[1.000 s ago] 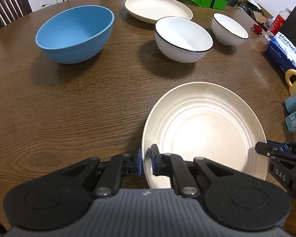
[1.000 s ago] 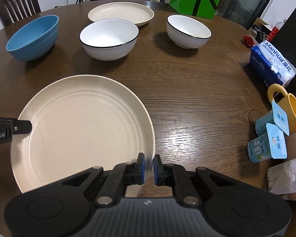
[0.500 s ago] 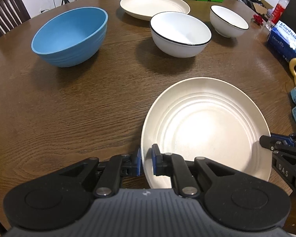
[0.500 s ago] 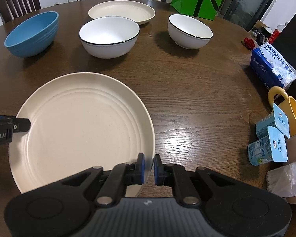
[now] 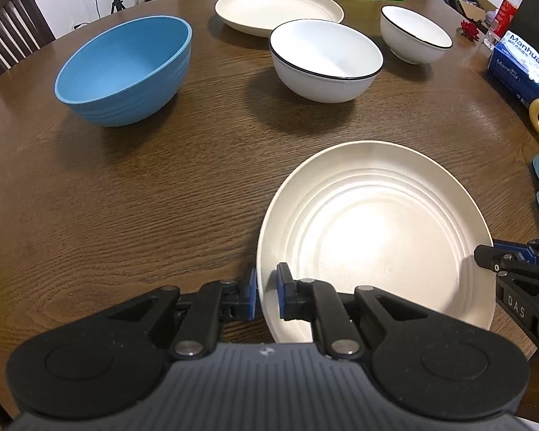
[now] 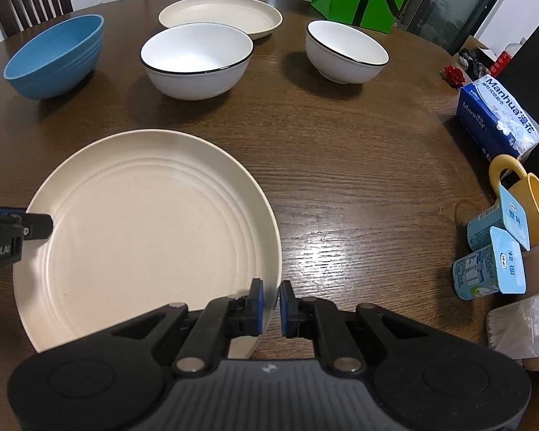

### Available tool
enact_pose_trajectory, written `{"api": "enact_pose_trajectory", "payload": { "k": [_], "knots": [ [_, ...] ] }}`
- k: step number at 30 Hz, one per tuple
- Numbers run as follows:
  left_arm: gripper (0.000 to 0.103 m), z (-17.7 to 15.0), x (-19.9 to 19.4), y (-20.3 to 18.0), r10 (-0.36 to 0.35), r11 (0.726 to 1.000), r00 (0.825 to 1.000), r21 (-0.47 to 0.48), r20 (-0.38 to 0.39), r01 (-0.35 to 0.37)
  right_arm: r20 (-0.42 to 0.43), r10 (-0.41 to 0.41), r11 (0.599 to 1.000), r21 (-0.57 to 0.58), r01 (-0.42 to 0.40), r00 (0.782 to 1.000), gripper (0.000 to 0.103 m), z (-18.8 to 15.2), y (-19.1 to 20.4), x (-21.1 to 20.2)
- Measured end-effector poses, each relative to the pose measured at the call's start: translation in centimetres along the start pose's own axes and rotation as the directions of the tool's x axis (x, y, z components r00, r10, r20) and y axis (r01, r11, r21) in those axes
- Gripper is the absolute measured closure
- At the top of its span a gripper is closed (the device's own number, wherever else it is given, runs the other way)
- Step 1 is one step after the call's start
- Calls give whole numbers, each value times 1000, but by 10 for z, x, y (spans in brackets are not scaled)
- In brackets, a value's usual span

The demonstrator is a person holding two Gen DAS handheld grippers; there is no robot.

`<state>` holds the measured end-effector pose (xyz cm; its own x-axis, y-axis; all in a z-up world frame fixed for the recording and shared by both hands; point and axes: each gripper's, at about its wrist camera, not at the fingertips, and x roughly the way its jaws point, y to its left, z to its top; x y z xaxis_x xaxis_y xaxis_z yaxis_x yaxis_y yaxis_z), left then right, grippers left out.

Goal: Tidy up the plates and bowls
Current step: 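Lower the held cream plate onto the table in front of the bowls, then open both grippers to release the cream plate rim, then pull both grippers back away from the placed cream plate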

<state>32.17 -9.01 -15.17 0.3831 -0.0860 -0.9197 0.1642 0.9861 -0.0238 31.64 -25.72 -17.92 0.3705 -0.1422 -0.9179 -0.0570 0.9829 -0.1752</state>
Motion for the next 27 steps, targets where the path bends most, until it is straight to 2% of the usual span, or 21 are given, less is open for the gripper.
{"api": "enact_pose_trajectory", "payload": {
  "k": [3,5,7,11,13,14,16,18,19,21,27],
  "knots": [
    [91,0,-3,2,-7,1000,1000,-6,5,7,-10,15,1000,25,-15,1000,92,1,-4,0],
    [85,0,-9,3,-16,1000,1000,-10,21,16,-6,37,998,49,-37,999,90,2,-8,-3],
    [66,1,-16,5,-18,1000,999,-18,41,19,10,65,995,70,-65,998,81,4,-12,-8],
    [53,2,-35,13,-29,998,995,-49,98,34,47,83,992,90,-87,995,70,5,-18,-21],
    [35,1,-45,19,-26,997,992,-68,127,35,70,87,990,102,-94,994,58,6,-21,-28],
    [31,-1,-50,22,-26,996,989,-79,145,38,82,90,989,107,-98,993,51,5,-23,-31],
    [13,-4,-60,26,-28,994,985,-98,172,46,99,97,987,118,-109,990,44,4,-26,-38],
    [6,-8,-71,30,-21,992,979,-118,204,46,111,106,985,122,-120,988,29,0,-27,-45],
    [2,-11,-76,32,-18,991,975,-129,221,47,120,111,985,122,-126,987,26,-2,-27,-49],
    [2,-16,-85,37,-20,987,969,-148,247,58,140,115,983,123,-133,983,20,-6,-27,-57],
    [1,-37,-109,48,15,982,952,-184,306,44,190,128,979,134,-154,973,17,-23,-22,-82]
  ]
}}
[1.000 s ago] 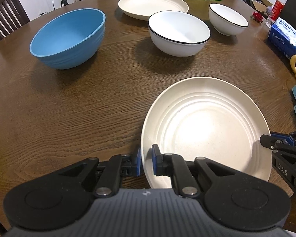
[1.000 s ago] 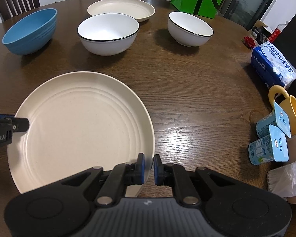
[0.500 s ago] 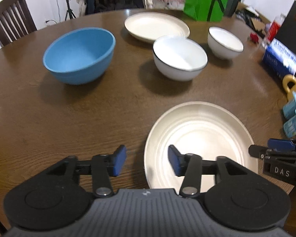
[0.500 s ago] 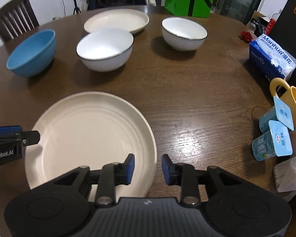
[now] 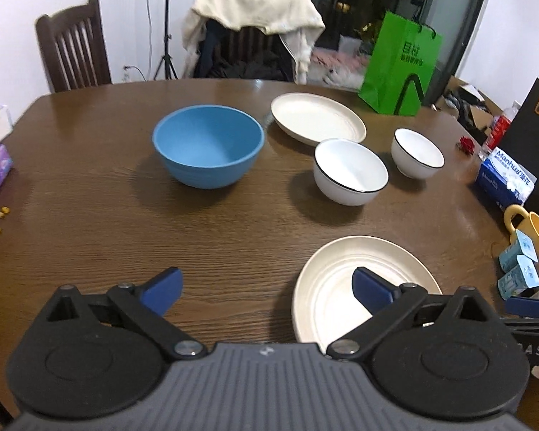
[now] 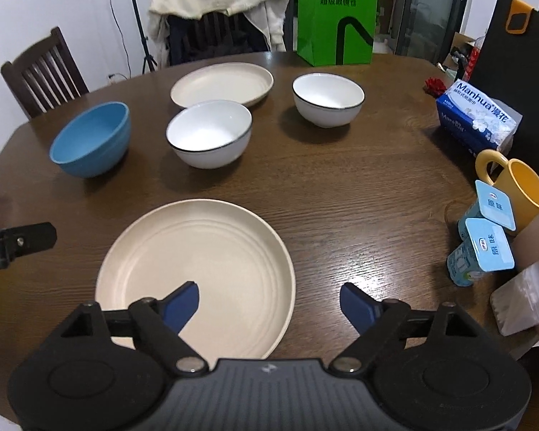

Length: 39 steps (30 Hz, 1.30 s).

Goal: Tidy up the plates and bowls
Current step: 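Pull both grippers back away from the placed cream plate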

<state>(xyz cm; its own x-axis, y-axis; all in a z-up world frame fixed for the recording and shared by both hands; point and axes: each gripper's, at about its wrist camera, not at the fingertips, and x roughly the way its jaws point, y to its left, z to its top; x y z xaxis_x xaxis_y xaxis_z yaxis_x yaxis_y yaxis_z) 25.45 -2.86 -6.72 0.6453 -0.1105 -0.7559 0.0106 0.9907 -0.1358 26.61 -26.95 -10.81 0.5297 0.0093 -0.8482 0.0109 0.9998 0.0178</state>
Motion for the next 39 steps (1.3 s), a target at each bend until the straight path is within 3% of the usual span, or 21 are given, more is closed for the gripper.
{"api": "enact_pose_trajectory", "payload": {
  "k": [8,15,28,39],
  "knots": [
    [0,-9,-29,6,-8,1000,998,-9,66,8,79,22,1000,-16,-21,997,16,-13,11,-31],
    [0,-6,-42,6,-22,1000,994,-10,105,23,152,9,1000,-20,-6,988,9,-14,13,-49],
    [0,-4,-54,-14,-38,999,991,32,131,34,169,1,1000,23,-5,986,8,-22,-1,-62],
    [0,-22,-76,-35,-46,998,988,49,148,39,196,-8,997,71,-6,981,8,-42,-27,-83]
  ]
}}
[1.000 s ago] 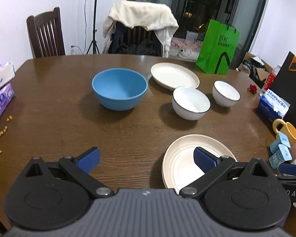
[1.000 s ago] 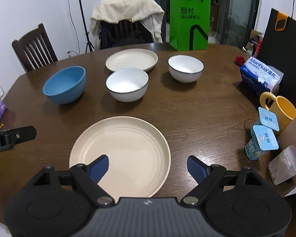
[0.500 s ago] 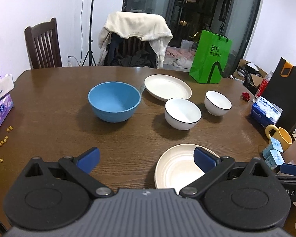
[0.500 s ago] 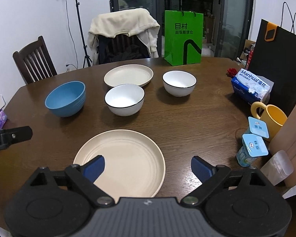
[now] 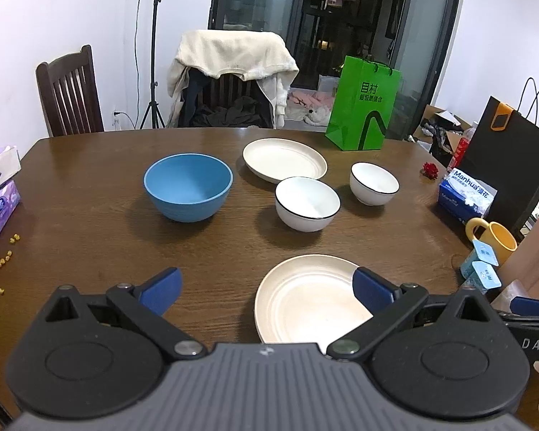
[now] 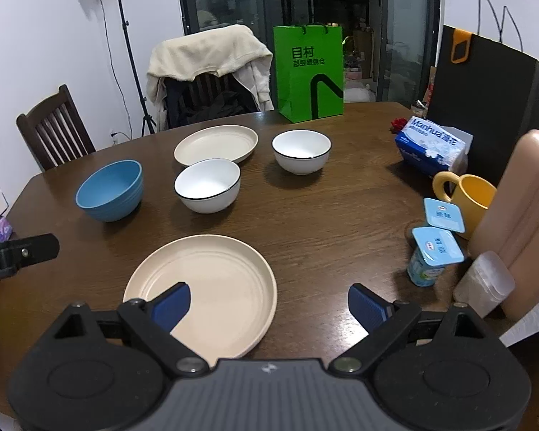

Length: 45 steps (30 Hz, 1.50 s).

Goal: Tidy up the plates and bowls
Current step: 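Pull both grippers back away from the placed cream plate, then move both grippers past the bowls toward the white plate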

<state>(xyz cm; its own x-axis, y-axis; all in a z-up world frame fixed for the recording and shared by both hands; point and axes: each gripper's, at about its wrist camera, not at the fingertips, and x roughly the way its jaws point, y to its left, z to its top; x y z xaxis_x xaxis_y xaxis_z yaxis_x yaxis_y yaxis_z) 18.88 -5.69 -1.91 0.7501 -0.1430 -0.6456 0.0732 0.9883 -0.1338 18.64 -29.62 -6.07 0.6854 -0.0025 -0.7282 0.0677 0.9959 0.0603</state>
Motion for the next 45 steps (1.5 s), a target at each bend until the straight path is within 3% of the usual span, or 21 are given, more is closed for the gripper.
{"api": "enact_pose_trajectory", "payload": {
  "k": [23,35,45],
  "knots": [
    [0,-31,-82,-46,11,1000,998,-14,66,-10,98,66,998,1,-67,993,6,-26,-56,-90],
    [0,-2,-72,-53,-20,1000,996,-7,91,20,100,86,995,33,-90,991,0,-9,-66,-100],
    [0,59,-38,-49,-34,999,995,-19,93,36,87,68,997,30,-71,994,0,38,-62,-73]
  ]
}}
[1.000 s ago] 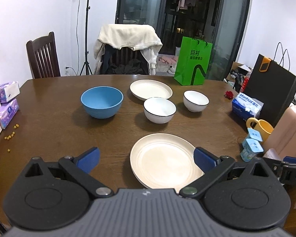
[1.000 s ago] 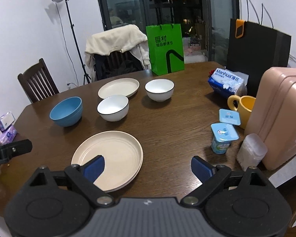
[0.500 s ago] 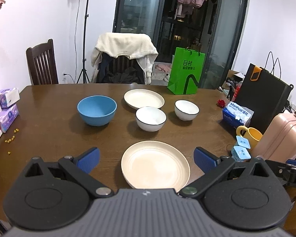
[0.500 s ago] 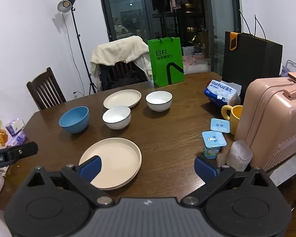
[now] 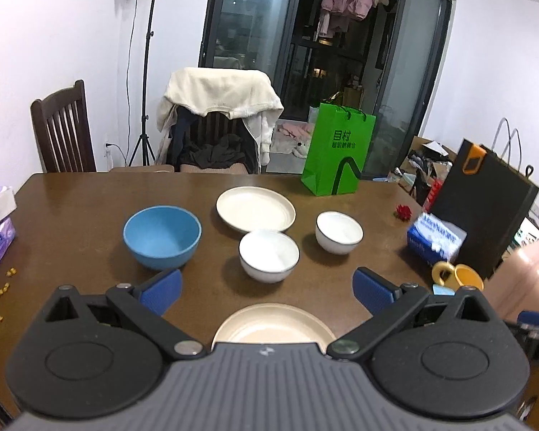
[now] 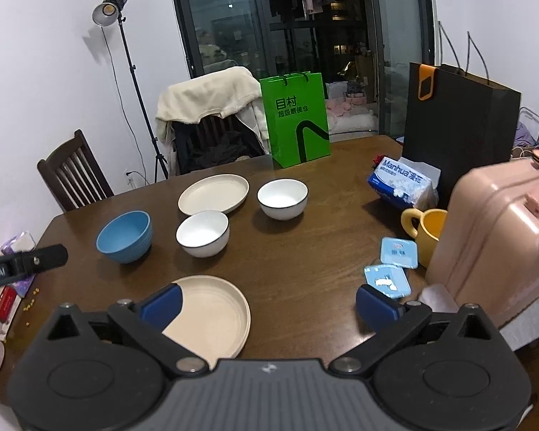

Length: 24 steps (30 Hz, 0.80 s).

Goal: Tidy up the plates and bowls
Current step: 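Move both grippers past the bowls toward the white plate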

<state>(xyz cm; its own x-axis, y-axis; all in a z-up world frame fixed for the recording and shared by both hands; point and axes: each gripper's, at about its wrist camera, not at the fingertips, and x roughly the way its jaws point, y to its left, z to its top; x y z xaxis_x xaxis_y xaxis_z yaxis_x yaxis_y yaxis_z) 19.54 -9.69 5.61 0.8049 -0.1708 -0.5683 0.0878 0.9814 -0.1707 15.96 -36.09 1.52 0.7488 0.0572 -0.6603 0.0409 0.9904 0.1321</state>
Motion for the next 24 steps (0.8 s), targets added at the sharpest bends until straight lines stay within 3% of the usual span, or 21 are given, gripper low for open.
{"api": "enact_pose_trajectory", "payload": {
  "k": [16,24],
  "knots": [
    [0,69,101,8,-15,1000,998,27,-54,17,-62,-17,999,-29,15,998,0,79,-4,103],
    [0,96,154,8,-10,996,998,83,-65,16,-96,-45,999,-31,42,994,0,111,-7,160]
  ]
}}
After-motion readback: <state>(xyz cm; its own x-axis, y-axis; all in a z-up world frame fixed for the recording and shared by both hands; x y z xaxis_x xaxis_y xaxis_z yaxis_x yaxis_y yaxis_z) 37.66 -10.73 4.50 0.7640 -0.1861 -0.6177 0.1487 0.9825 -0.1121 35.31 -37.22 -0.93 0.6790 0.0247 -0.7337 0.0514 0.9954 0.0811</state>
